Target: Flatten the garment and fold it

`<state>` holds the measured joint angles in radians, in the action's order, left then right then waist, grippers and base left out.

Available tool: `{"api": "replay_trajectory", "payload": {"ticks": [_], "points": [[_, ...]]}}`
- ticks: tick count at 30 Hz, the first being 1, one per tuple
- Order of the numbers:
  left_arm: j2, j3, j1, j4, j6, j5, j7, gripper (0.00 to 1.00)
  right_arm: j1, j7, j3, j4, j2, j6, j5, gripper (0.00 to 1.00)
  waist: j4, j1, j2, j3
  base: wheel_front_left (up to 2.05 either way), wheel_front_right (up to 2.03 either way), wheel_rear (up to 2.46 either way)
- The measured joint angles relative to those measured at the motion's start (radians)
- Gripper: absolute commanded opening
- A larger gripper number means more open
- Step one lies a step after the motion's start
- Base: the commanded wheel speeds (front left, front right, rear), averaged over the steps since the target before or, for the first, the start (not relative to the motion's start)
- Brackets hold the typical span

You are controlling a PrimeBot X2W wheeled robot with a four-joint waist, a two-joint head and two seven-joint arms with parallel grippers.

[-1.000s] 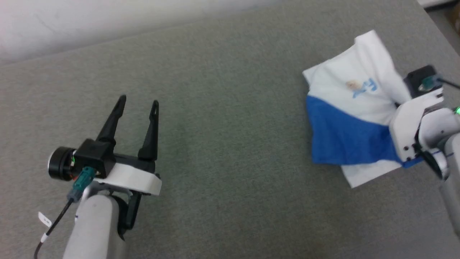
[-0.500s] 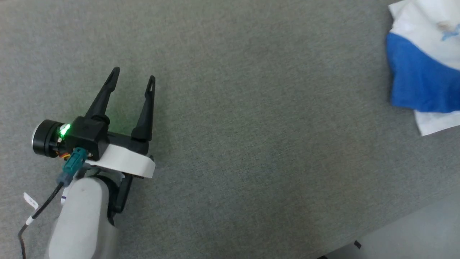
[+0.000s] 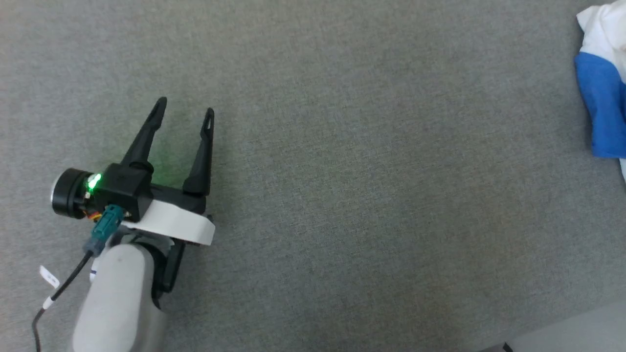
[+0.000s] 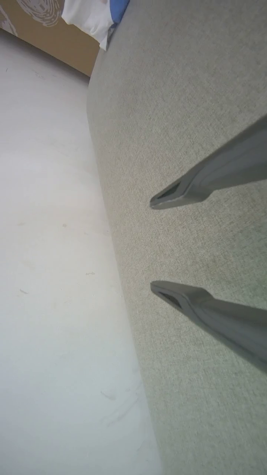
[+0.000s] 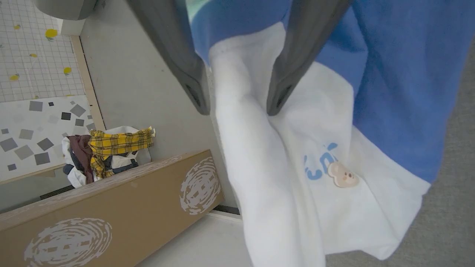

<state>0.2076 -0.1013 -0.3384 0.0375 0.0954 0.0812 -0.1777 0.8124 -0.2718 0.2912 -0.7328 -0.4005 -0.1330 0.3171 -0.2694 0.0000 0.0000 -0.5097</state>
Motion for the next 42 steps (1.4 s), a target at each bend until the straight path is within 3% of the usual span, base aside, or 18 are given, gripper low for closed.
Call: {"api": "replay_trajectory", "payload": {"ticks": [7, 14, 20, 29, 42], "points": [[-0.034, -0.006, 0.027, 0.059, -0.014, 0.033, -0.04, 1.0, -0.048, 0.082, 0.021, 0.029, 0.007, 0.0, -0.022, 1.0, 0.018, -0.0002, 0.0, 0.086, 0.0, 0.0, 0.0], [-0.078, -0.005, 0.086, 0.124, -0.028, 0.069, -0.069, 1.0, -0.17, 0.203, -0.042, 0.114, 0.019, 0.0, -0.207, 1.0, 0.047, -0.0003, 0.0, 0.205, 0.0, 0.0, 0.0], [-0.1, -0.002, 0.134, 0.161, -0.035, 0.092, -0.078, 1.0, -0.36, 0.281, -0.082, 0.335, 0.091, 0.0, -0.365, 1.0, 0.091, -0.0004, 0.0, 0.31, 0.0, 0.0, 0.0], [-0.121, 0.018, 0.203, 0.156, -0.044, 0.113, -0.078, 1.0, -0.645, 0.302, -0.148, 0.681, 0.236, 0.0, -0.443, 1.0, 0.192, -0.0003, 0.0, 0.427, 0.0, 0.0, 0.0], [-0.139, 0.035, 0.228, 0.175, -0.057, 0.113, -0.078, 1.0, -0.819, 0.368, -0.189, 0.788, 0.332, 0.001, -0.453, 1.0, 0.336, -0.0001, 0.0, 0.507, 0.0, 0.0, 0.0]]}}
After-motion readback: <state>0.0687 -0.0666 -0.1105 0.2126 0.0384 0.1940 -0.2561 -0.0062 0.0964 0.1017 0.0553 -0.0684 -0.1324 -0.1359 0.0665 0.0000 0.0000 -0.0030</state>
